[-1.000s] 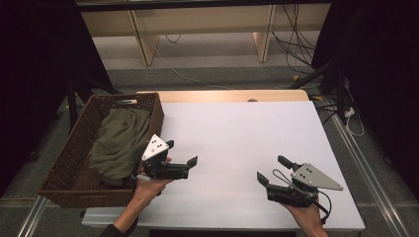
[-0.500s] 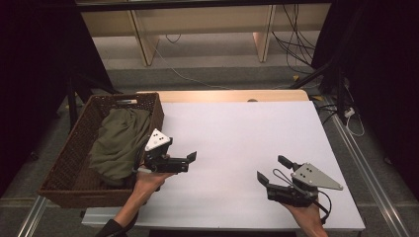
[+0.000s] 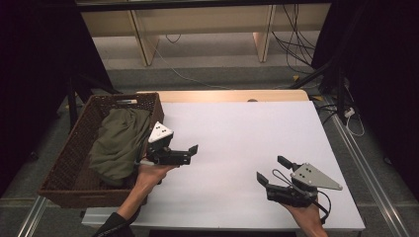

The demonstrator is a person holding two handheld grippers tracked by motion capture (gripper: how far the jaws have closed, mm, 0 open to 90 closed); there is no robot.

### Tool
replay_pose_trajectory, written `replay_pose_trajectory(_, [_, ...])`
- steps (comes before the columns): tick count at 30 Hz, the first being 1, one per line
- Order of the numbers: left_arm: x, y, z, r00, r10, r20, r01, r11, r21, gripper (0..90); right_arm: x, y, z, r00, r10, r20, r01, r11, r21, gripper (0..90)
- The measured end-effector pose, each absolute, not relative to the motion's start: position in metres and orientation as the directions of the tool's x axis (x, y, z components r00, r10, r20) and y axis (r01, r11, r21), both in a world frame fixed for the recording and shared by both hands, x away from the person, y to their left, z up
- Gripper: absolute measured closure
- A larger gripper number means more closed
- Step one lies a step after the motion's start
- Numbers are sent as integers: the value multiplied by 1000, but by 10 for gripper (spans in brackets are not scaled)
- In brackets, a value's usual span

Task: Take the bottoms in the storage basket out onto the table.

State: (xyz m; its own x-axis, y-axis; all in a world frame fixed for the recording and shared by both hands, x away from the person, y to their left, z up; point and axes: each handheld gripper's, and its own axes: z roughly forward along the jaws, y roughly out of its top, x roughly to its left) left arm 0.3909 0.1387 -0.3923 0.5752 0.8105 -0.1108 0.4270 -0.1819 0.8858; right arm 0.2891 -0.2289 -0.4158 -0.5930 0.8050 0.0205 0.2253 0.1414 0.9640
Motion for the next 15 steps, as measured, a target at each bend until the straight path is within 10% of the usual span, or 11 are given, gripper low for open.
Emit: replay_pose_trajectory(15, [419,145,-382,539,838,-86,474,-217,854,2,289,-229,-416,-596,803,20,227,145,963,170])
